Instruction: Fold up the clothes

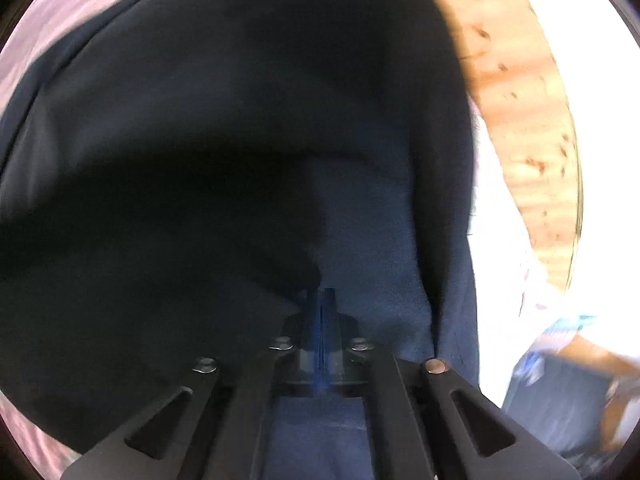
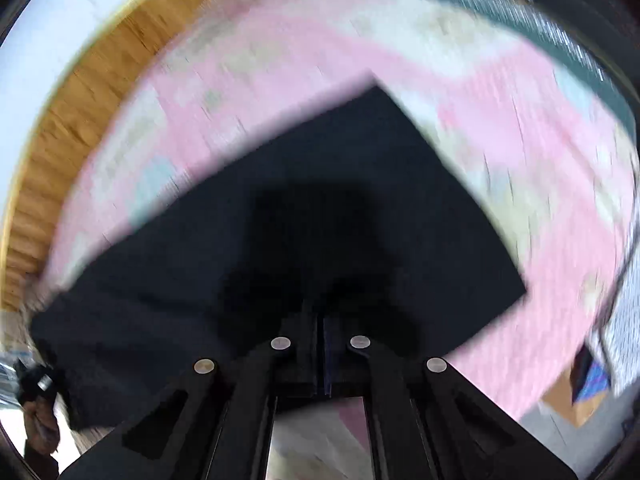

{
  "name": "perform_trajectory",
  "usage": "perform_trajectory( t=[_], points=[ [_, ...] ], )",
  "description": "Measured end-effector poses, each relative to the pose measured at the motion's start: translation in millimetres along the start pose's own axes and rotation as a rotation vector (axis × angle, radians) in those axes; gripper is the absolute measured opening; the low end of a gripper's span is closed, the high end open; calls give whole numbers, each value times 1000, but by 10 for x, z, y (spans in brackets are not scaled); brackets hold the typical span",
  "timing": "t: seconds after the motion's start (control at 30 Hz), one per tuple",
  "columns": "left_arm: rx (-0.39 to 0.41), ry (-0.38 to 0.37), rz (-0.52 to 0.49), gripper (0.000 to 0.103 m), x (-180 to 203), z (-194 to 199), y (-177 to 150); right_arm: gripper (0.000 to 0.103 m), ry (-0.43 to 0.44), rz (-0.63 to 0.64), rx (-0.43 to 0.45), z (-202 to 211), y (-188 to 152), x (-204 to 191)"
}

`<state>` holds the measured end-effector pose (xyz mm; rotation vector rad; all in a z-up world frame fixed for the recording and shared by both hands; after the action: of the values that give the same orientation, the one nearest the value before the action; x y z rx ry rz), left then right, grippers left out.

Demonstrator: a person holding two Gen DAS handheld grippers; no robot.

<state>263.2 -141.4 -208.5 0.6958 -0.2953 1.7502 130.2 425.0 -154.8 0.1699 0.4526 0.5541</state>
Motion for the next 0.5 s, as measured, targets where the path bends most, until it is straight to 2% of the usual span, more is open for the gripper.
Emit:
perform_trajectory(
  t=[0.1, 0.2, 0.23, 0.27, 0.33, 0.4, 0.47, 0.5],
  points=[
    [62, -80, -30, 0, 199, 145, 54, 1, 117, -43, 105, 370, 488, -293],
    [69, -128, -3, 0, 173, 298, -137, 1, 207, -56, 196, 842, 637, -441],
    [60, -119, 4, 6, 120, 295, -236, 1, 214, -61, 213, 943, 598, -428],
    [47, -101, 11, 21, 53, 271, -346, 1, 216, -71, 223, 997, 553, -401],
    [29, -61, 61, 46, -124, 218, -598, 1, 155, -99, 187, 785, 409, -234],
    [12, -19, 117, 47, -307, 166, -856, 1, 71, -147, 93, 442, 177, 154],
    [19, 19, 138, 47, -403, 153, -1055, 1, 28, -229, 3, 129, -67, 507],
    [28, 25, 146, 48, -424, 164, -1145, 1, 20, -258, -12, 91, -171, 601]
  ],
)
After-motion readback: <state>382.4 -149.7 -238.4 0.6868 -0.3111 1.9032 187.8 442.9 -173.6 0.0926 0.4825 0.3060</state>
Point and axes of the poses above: each gripper's, at about its wrist camera, not at the fingertips, and z roughly against the way its jaws point, x to its right, y to its top, the point moved 6 cm from there along -z, roughly the way its jaws point, and after that the axes turned 8 degrees about -z, right-handed, at the moved point
